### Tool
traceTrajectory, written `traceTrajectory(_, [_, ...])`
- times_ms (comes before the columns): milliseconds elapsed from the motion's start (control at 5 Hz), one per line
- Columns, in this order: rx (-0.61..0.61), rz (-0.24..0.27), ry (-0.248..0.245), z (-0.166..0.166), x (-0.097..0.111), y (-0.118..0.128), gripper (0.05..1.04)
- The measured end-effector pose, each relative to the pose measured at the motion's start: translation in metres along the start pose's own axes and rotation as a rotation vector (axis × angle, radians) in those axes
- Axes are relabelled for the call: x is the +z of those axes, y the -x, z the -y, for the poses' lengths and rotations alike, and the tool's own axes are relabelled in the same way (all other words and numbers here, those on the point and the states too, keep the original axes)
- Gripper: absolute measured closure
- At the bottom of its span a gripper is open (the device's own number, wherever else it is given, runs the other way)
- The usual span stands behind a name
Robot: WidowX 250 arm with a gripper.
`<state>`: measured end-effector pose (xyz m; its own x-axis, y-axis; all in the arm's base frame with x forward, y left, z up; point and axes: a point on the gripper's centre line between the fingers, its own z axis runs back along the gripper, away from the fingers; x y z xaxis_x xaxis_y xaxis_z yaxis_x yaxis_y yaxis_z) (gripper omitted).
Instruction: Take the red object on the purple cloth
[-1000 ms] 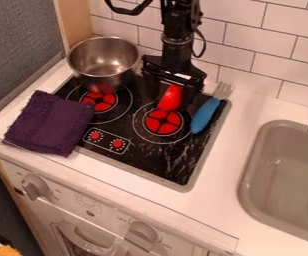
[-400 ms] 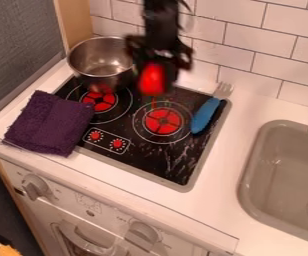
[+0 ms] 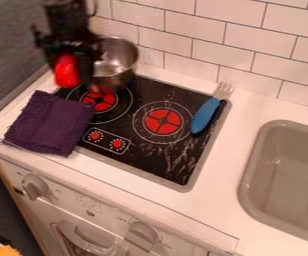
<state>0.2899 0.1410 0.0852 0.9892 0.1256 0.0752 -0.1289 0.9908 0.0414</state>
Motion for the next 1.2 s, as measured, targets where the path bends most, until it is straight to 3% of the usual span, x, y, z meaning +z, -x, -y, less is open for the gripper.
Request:
traceTrajectory(200, [0.033,-0.083,-0.028,-0.035,-0.035,0.018,0.509])
traceTrajectory(400, [0.015,-0.142,-0.042,-0.036,-0.056,0.026,0.509])
traceTrajectory(600, [-0.012,-0.157,-0.072,-0.030,-0.061,0.027,0.509])
traceTrajectory(800, [-0.026,-0.155,-0.075,-0.027,-0.063,0.032,0.417])
traceTrajectory(1000, [0.002,-0.144,-0.031,-0.024,-0.058,0.035,0.142])
traceTrajectory(1200, [0.013,-0.094,0.011,-0.020,-0.034,0.032,0.073])
